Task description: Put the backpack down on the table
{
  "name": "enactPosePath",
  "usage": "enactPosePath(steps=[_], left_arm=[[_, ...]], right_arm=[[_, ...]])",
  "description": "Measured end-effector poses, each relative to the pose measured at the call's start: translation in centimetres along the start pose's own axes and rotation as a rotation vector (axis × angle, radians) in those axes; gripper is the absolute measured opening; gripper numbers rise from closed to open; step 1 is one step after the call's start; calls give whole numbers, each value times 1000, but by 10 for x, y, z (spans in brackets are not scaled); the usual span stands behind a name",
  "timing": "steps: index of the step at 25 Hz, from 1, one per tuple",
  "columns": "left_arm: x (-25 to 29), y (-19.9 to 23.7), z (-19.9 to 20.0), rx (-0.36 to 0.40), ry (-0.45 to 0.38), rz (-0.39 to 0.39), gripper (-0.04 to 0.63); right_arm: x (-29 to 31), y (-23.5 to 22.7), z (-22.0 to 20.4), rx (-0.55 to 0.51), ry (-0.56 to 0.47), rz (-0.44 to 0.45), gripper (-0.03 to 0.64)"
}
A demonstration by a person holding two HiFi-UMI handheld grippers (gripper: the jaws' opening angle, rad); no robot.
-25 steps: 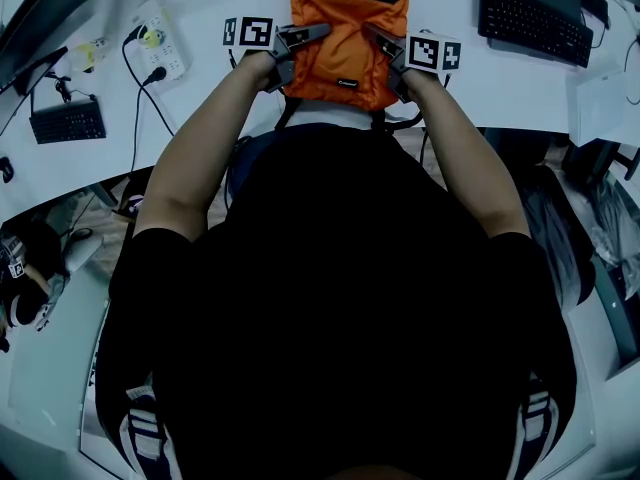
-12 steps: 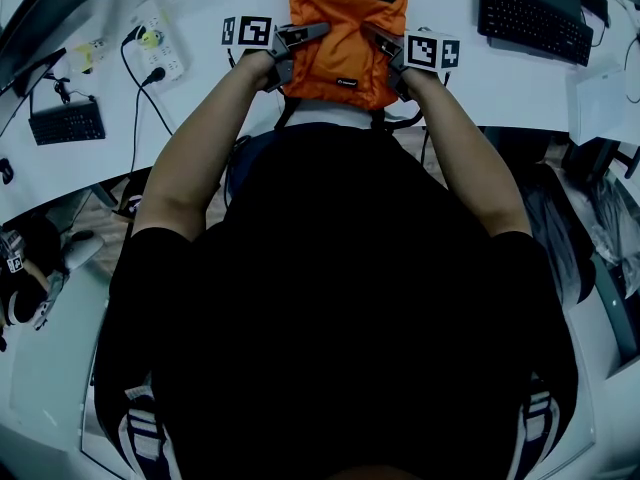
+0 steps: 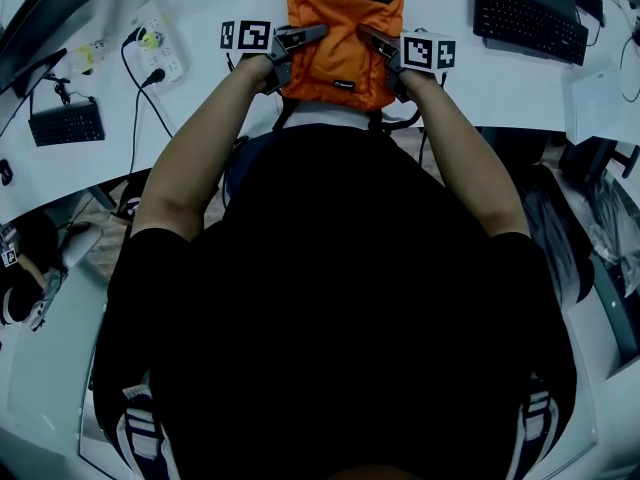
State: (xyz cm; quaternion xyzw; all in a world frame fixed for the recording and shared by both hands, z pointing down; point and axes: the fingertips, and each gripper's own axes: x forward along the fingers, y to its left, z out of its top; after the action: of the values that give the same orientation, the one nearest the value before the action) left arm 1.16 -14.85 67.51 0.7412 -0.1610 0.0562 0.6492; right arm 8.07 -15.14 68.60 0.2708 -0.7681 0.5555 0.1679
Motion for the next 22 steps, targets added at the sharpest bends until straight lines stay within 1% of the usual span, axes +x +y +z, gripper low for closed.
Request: enactPosePath(steps=[3,6,7,9,11,15,22], left_arm=[[-1,0,-1,11,-10,13,116],[-2,-2,0,12,-21,10,159],[-2,-3,0,14,-24,10,177],[-4,-4,-1,22,-29,16,193],[-6,-5,-2,28,-33,26,202],[-10,-6,-5,44,-29,40,213],[-23,-7,-7,69,-44,82,229]], right_arm=[[-1,-1,-2,-3,0,-13,119],[-2,-4,-1,-5,-8,-27,149],[-3,-5,0,-10,-10,-38,164],[-7,-7,-1,-34,-10,-70,225],[-9,-8,-2,-70,-9,-98,253],[-12,-6,-2,-114,-9,-113,273],[-22,-9,-5,-110,-25,-155,302]])
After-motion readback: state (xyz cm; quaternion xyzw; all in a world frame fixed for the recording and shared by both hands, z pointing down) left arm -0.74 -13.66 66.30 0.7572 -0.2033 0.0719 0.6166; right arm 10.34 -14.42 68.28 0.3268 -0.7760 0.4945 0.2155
